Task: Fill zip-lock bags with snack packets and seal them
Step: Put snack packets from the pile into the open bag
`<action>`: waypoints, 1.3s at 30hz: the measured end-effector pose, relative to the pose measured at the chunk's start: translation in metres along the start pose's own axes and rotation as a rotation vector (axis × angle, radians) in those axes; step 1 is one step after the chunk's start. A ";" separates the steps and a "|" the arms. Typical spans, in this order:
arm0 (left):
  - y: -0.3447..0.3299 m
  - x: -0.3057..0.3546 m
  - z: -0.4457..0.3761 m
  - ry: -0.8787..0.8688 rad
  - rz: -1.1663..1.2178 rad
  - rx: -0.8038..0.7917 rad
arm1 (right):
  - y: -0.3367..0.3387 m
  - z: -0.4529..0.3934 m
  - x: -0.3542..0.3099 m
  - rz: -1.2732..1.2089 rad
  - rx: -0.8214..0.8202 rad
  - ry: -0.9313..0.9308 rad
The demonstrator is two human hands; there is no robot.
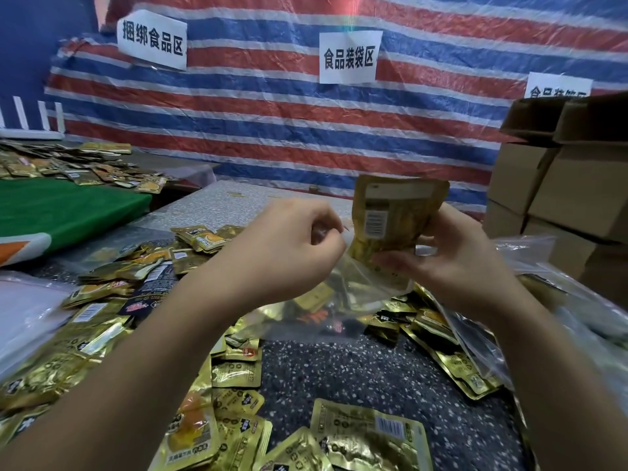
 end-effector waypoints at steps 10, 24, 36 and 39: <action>-0.002 -0.005 -0.002 0.043 0.002 -0.018 | 0.003 0.000 -0.004 -0.245 0.123 -0.040; -0.003 -0.005 -0.001 0.046 0.032 -0.035 | 0.016 -0.002 0.004 -0.372 0.285 0.033; 0.006 -0.010 -0.003 0.181 0.172 0.031 | 0.030 -0.002 0.009 -0.389 0.353 0.016; 0.008 -0.007 -0.003 0.150 0.146 0.022 | 0.028 -0.003 0.001 -0.342 0.318 0.107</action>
Point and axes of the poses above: each hand's wrist, its own z-axis away from the middle knuckle, its own y-axis out of the back of the hand, x = y × z, the point moved 10 cm from there along -z, towards the middle knuckle, and after that the axes turned 15 degrees about x, right-handed, at the moved point
